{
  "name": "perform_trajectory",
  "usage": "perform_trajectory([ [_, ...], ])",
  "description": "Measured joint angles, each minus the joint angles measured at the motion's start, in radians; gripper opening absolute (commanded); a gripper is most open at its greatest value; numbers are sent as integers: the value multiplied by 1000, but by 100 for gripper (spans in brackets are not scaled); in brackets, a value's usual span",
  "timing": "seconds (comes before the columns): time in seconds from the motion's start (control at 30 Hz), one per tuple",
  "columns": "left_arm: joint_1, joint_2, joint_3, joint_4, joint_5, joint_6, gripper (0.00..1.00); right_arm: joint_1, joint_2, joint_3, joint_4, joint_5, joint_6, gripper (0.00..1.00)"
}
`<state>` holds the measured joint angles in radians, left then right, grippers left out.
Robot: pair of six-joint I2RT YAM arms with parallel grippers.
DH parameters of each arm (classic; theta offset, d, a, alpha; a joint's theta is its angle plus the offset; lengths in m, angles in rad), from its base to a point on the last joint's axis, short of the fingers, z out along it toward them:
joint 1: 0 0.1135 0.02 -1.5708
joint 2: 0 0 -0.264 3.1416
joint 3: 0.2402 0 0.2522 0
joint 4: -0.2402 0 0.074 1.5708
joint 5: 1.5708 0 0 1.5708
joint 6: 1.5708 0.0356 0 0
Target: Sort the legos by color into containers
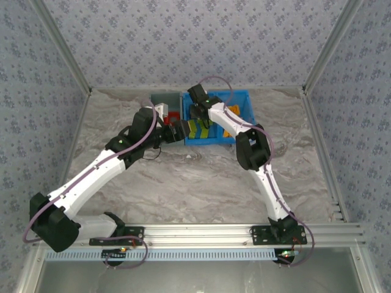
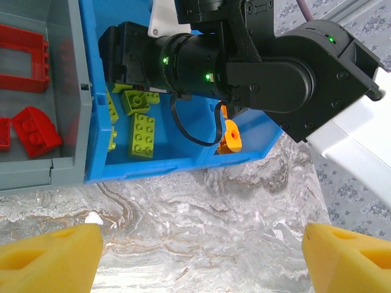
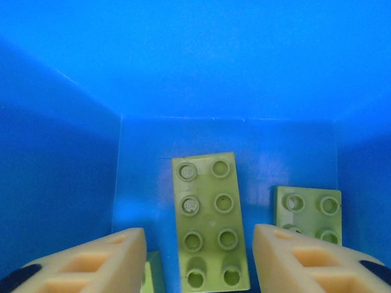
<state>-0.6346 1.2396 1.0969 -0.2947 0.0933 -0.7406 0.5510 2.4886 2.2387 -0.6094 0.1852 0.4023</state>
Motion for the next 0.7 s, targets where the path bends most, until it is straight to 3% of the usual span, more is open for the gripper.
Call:
perform_trajectory([
  [0.2, 0, -19, 1, -29, 0, -1, 85, 20, -140, -105, 8, 11, 0, 54],
  [0.3, 0, -51, 2, -71, 0, -2, 85, 42, -322, -260, 55, 37, 0, 54],
  [0.53, 0, -181, -7, -221, 0, -2, 86, 78, -1028, -843, 197, 108, 16, 60],
  [0.7, 3, -339, -80, -345, -1, -10, 87, 79, -1495, -1175, 156, 106, 39, 63],
])
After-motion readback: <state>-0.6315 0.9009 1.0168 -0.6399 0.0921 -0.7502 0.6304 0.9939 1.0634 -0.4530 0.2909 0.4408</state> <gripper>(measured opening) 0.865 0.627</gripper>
